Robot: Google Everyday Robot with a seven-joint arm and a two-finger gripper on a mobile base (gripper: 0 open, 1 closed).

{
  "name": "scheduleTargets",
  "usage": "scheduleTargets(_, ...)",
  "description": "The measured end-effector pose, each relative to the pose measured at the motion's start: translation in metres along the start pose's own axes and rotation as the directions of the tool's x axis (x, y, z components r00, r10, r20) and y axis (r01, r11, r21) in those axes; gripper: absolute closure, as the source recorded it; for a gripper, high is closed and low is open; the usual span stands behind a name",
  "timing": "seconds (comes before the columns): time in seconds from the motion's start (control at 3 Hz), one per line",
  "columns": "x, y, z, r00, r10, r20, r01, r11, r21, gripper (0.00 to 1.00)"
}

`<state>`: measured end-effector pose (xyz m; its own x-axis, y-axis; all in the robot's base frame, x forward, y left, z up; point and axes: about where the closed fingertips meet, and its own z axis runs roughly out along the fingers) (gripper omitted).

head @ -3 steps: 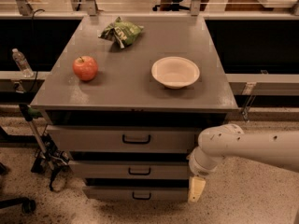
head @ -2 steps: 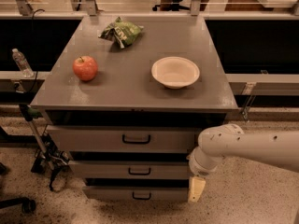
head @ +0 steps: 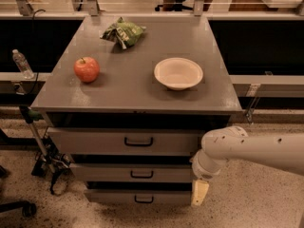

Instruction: Open middle drawer

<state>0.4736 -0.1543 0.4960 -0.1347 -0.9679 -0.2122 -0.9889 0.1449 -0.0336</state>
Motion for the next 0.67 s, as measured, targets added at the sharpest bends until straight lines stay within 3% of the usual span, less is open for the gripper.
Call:
scheduleTargets(0.33,0.0,0.0,0.0,1.0,0.0,0.0,0.0,1.0,0.0,0.16)
scheduleTargets(0.67,0.001,0.006,0.041,1.0,-0.004,0.001,0.004,0.9983,-0.058,0.46)
